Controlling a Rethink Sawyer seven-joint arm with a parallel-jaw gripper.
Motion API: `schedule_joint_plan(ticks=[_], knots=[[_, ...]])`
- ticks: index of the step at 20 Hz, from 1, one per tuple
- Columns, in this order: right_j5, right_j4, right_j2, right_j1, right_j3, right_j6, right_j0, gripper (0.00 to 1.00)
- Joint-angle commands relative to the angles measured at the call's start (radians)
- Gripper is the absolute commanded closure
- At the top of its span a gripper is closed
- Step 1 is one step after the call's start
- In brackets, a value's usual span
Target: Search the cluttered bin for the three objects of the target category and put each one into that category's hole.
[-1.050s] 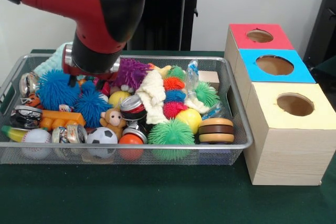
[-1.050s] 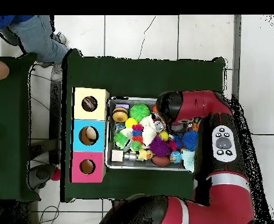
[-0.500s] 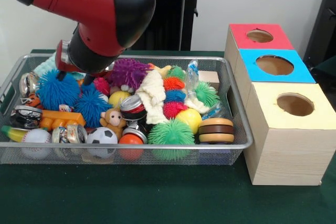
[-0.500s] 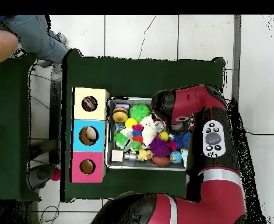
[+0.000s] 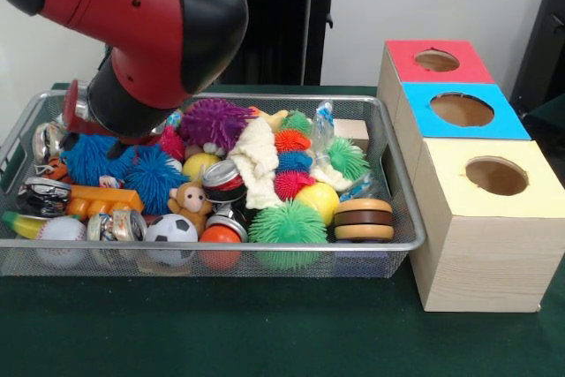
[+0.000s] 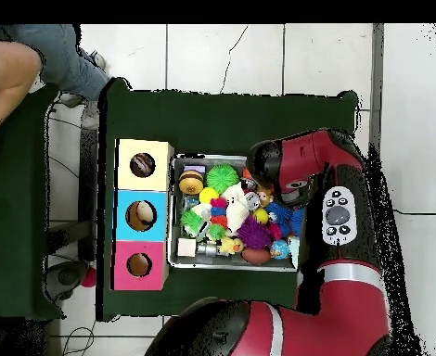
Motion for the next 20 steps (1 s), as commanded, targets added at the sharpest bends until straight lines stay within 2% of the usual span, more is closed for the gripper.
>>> schedule_joint_plan(ticks=[1,7,14,20], knots=[[-0.1,-0.076,0.085,0.092,-0.039,-0.3,-0.029,0.0],[-0.12,-0.036,0.071,0.119,0.011,-0.253,-0.058,0.0],[-0.234,-0.036,0.041,0.106,0.147,-0.178,-0.089,0.0],[-0.173,0.019,0.051,0.078,0.203,-0.189,-0.105,0.0]])
